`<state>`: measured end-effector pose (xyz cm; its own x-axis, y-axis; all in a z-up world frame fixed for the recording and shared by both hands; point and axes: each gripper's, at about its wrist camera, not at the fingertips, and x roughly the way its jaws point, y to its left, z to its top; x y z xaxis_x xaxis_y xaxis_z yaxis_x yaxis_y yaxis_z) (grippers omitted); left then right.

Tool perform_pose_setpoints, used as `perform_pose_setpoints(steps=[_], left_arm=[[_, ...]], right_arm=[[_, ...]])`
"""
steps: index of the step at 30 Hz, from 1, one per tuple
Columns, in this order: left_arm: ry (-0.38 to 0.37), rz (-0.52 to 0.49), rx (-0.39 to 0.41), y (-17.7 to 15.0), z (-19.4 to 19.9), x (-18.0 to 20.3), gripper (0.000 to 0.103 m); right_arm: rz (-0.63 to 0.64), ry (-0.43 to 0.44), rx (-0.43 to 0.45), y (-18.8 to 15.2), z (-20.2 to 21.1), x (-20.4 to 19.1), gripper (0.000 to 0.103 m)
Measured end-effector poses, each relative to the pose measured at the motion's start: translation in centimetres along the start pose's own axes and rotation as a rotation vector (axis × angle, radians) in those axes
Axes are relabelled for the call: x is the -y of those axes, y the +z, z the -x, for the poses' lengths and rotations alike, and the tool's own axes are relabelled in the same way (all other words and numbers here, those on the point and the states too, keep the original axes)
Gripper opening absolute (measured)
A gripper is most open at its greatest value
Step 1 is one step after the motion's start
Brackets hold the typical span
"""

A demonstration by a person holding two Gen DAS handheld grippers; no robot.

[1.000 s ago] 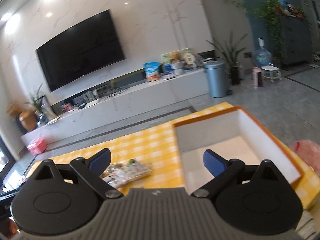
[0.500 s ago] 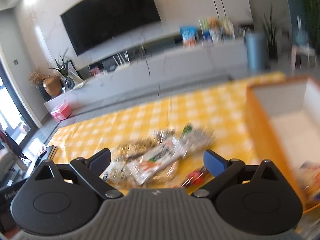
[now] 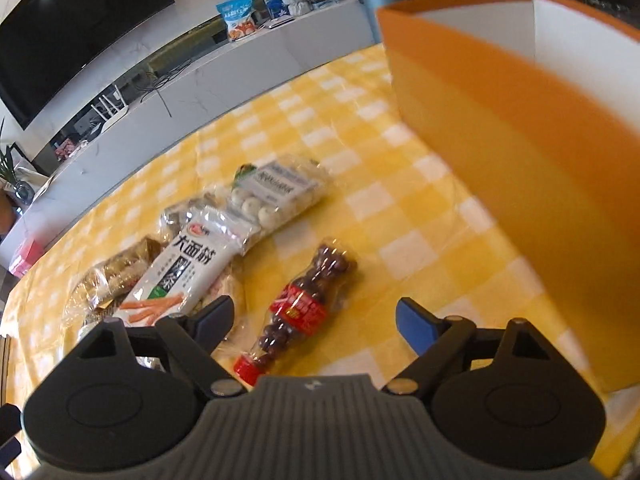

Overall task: Organize snacks
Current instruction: 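Move the right tool to the small cola bottle while the left tool returns to the snacks, then grasp the cola bottle with the right tool while the left tool reaches the white spicy-strip bag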

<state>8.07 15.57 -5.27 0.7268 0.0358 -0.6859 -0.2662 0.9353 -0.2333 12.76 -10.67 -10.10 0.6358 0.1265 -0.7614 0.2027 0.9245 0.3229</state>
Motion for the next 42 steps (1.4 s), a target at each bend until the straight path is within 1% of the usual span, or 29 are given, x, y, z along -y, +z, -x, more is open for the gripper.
perform_pose_setpoints(steps=[2,5,7,9,10,12,13,14,15,17,22,27,29,30,32,36,38,40,42], left_arm=[[0.014,-0.022,-0.017,-0.1,-0.3,0.3,0.09],[0.023,-0.03,-0.018,-0.1,-0.4,0.5,0.09],[0.019,-0.024,-0.019,0.0,-0.4,0.6,0.09],[0.016,-0.019,-0.02,0.0,-0.3,0.6,0.09],[0.019,-0.017,-0.022,0.1,-0.4,0.7,0.09],[0.024,-0.021,-0.025,0.1,-0.4,0.9,0.09],[0.026,-0.028,-0.027,0.1,-0.5,1.1,0.09],[0.027,-0.037,-0.03,0.0,-0.5,1.3,0.09],[0.027,-0.048,-0.031,0.0,-0.5,1.6,0.09],[0.035,-0.064,-0.03,-0.1,-0.5,2.2,0.09],[0.031,-0.111,-0.02,-0.4,-0.3,3.9,0.09],[-0.03,-0.098,0.059,-0.4,0.6,5.5,0.09],[-0.065,-0.114,0.086,-0.4,1.0,6.2,0.09],[-0.079,-0.134,0.102,-0.4,1.2,6.6,0.091],[-0.096,-0.197,0.141,-0.8,1.3,7.5,0.098],[-0.08,-0.362,0.196,-1.6,1.1,9.9,0.099],[-0.099,-0.449,0.205,-2.0,0.8,11.2,0.099],[-0.099,-0.515,0.201,-2.3,0.2,12.4,0.099],[-0.088,-0.544,0.203,-2.5,-0.7,13.3,0.099]], right_arm=[[0.052,0.008,0.017,-0.2,-0.5,-0.7,0.085],[0.105,-0.032,0.05,-0.5,-1.1,-1.4,0.084],[0.143,-0.062,0.067,-0.6,-1.4,-1.8,0.08],[0.202,-0.1,0.083,-0.9,-1.7,-2.1,0.068],[0.225,-0.117,0.097,-1.0,-1.7,-2.1,0.064],[0.252,-0.119,0.115,-1.2,-1.6,-1.9,0.057],[0.278,-0.119,0.121,-1.3,-1.6,-1.9,0.045],[0.316,-0.128,0.12,-1.4,-1.5,-2.0,0.036],[0.347,-0.129,0.119,-1.6,-1.3,-2.0,0.034],[0.352,-0.106,0.111,-1.8,-0.8,-1.6,0.031],[0.332,-0.053,0.062,-1.7,0.2,-0.1,0.03],[0.273,-0.004,0.06,-2.2,1.0,1.0,0.03],[0.247,0.021,0.055,-1.9,1.3,1.3,0.03],[0.236,0.027,0.062,-1.7,1.5,1.4,0.03],[0.211,0.03,0.081,-1.5,1.9,1.8,0.03],[0.181,0.032,0.069,-1.3,1.6,2.6,0.03],[0.141,0.041,0.065,-1.1,1.5,3.3,0.03],[0.124,0.037,0.06,-1.0,1.3,3.6,0.03],[0.099,0.034,0.058,-1.0,1.2,4.0,0.03]])
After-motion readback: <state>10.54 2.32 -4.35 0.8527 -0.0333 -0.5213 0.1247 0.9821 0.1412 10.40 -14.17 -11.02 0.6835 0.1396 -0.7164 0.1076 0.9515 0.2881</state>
